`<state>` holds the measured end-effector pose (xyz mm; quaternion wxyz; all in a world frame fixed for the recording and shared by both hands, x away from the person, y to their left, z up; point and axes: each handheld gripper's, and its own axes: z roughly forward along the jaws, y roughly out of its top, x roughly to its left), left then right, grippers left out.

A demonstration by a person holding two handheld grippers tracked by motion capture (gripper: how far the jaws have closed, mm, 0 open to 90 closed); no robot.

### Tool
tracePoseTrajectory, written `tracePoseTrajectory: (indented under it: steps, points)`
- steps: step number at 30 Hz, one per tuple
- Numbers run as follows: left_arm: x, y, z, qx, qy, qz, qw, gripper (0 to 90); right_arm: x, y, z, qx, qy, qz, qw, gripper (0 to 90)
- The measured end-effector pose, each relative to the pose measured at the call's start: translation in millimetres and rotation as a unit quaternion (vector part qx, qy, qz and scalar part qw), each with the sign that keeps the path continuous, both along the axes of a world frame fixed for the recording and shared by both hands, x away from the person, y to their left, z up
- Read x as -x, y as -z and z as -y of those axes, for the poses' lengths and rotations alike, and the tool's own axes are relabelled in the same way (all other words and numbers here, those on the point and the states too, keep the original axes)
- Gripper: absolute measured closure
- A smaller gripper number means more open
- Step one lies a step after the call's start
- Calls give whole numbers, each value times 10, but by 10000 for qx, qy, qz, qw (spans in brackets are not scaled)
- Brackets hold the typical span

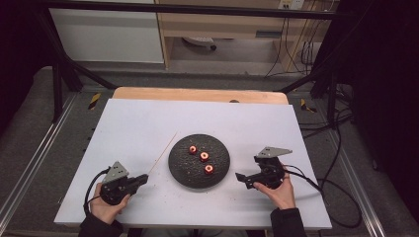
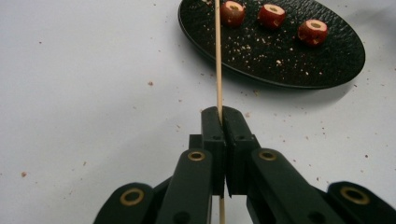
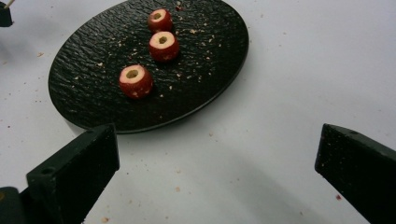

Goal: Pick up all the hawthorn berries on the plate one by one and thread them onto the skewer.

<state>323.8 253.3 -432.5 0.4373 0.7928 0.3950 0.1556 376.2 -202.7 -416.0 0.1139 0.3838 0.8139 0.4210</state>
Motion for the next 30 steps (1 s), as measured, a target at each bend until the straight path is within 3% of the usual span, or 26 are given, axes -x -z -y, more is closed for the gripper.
tracePoseTrajectory:
  steps: [10,15,17,19,21,22,26,28,30]
  points:
    - [-8,13,42,-72,87,-40,9999,883,-133,-129,-344,440,-196,-183,9987,13]
    - [-2,10,47,-67,84,-28,9999,883,-199,-220,-565,790,-438,-312,9954,35]
    - [-7,12,45,-72,78,-43,9999,883,-240,-267,-689,1004,-576,-374,9926,63]
    - [-13,17,47,-86,86,-57,9999,883,-253,-278,-731,1042,-610,-412,9918,73]
    - [-16,21,53,-105,93,-62,9999,883,-306,-298,-859,1235,-749,-519,9882,106]
    - [-17,22,57,-118,102,-62,9999,883,-306,-298,-859,1235,-749,-519,9882,106]
    - [-21,26,69,-126,101,-67,9998,883,-391,-299,-1042,1545,-973,-757,9803,172]
    - [-17,25,74,-124,102,-71,9998,883,-403,-296,-1072,1583,-1006,-816,9789,204]
    - [-18,24,74,-131,114,-66,9998,883,-434,-280,-1152,1695,-1123,-964,9744,253]
